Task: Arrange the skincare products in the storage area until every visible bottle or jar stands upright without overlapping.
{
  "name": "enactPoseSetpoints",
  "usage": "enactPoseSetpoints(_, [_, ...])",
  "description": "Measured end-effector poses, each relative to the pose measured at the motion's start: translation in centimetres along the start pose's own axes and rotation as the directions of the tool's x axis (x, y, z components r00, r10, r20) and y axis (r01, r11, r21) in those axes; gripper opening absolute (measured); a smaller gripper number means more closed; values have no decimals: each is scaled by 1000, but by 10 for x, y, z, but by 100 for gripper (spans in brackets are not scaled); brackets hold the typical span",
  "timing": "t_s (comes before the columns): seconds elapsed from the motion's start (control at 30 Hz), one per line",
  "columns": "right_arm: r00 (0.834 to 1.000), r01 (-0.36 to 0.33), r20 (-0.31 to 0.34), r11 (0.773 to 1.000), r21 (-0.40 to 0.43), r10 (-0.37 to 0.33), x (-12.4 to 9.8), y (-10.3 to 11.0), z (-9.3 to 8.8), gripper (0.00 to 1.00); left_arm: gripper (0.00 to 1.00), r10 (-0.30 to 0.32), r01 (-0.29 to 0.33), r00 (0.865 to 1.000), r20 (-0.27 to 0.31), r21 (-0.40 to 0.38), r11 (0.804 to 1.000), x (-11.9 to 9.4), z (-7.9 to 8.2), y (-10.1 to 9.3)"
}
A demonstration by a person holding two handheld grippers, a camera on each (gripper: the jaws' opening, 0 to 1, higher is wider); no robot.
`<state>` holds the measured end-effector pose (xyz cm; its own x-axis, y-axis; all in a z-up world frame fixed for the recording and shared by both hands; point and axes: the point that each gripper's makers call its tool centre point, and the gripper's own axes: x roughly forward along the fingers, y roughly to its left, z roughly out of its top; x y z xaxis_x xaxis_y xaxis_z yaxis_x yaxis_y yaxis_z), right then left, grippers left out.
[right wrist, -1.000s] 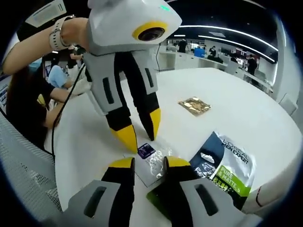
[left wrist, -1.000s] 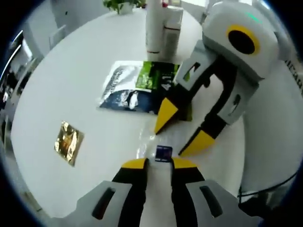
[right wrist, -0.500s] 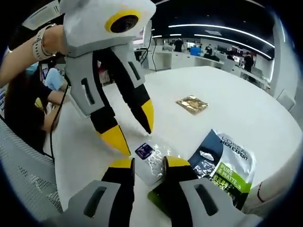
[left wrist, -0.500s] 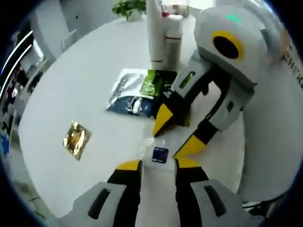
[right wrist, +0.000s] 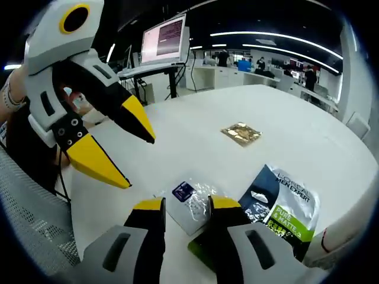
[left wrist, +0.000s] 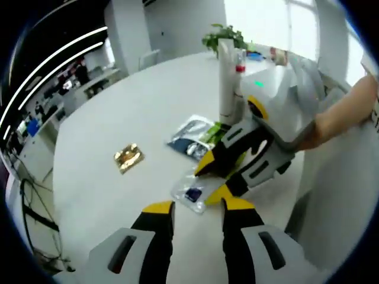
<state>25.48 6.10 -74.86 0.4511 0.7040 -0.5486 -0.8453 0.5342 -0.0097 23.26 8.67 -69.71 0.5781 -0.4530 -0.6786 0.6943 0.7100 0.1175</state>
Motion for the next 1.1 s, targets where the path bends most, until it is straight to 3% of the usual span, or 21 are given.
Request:
enactPoseSetpoints(0.2, [998,-1,58,1000,6,0,-24,2,21,29,39,74,-69,994,77,-70,995,-19,14,-1])
enactPoseSetpoints(0.33, [997,12,70,1000,7,-12,-43,-3,28,31,45,83,-74,991,105,-88,993,-27,22,-7])
enactPoseSetpoints(0.63, [985,60,163,998,-23,-55,-113,-12,53,34,56,124,-99,976,176,-146,984,-43,45,-15])
enactPoseSetpoints(0.83, [976,113,190,994,-10,-109,-149,-22,56,42,58,131,-97,970,206,-167,981,-49,57,-21])
enactPoseSetpoints(1.1, [969,195,164,980,-32,-187,-187,-39,46,56,66,128,-88,965,228,-177,980,-52,65,-33])
